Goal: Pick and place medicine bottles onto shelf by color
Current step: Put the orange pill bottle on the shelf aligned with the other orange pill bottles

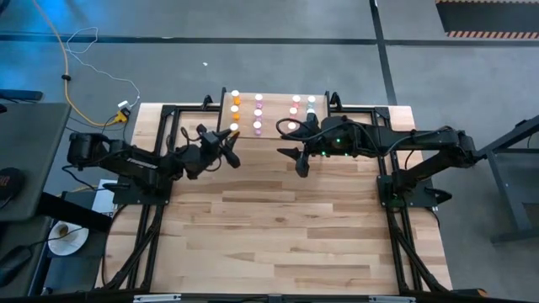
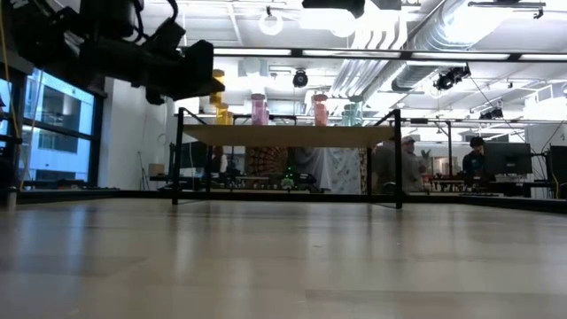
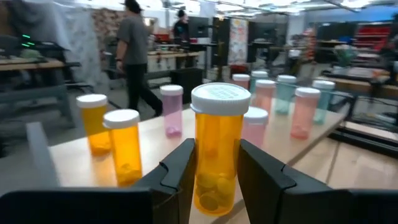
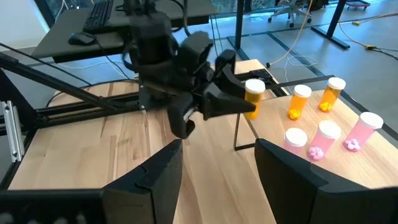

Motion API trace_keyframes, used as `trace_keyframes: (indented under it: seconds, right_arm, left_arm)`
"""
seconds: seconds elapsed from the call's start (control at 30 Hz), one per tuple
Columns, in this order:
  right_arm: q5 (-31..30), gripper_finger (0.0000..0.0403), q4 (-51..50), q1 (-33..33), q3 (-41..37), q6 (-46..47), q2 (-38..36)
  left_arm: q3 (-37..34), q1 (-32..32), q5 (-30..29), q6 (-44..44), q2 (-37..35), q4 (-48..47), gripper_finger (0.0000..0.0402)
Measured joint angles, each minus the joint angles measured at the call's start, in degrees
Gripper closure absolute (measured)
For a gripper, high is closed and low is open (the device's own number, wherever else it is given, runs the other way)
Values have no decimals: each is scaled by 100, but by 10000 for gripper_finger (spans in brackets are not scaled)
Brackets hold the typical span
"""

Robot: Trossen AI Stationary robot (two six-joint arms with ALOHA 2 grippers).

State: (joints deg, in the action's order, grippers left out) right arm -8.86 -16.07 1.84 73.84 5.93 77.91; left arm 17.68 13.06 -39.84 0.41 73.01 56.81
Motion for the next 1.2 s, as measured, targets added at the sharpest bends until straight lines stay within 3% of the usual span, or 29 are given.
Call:
trace_keyframes:
  seconds: [0.17,0.53,0.73,1.03,1.2]
  right_arm:
    - [0,210,-133,0,0,0,4]
    - [0,210,-135,-1,-2,2,7]
    - [0,210,-132,-2,-2,2,7]
    - [0,210,-143,0,-2,19,7]
    - [0,210,-143,-1,-2,7,7]
  left_arm:
    - [108,-362,-924,173,1,-41,304]
    - [134,-282,-1080,-261,547,0,304]
    - [427,-206,-1164,18,851,3,304]
    - [541,-204,-1859,-99,1091,5,304]
    - [541,-122,-1886,-178,1091,-1,304]
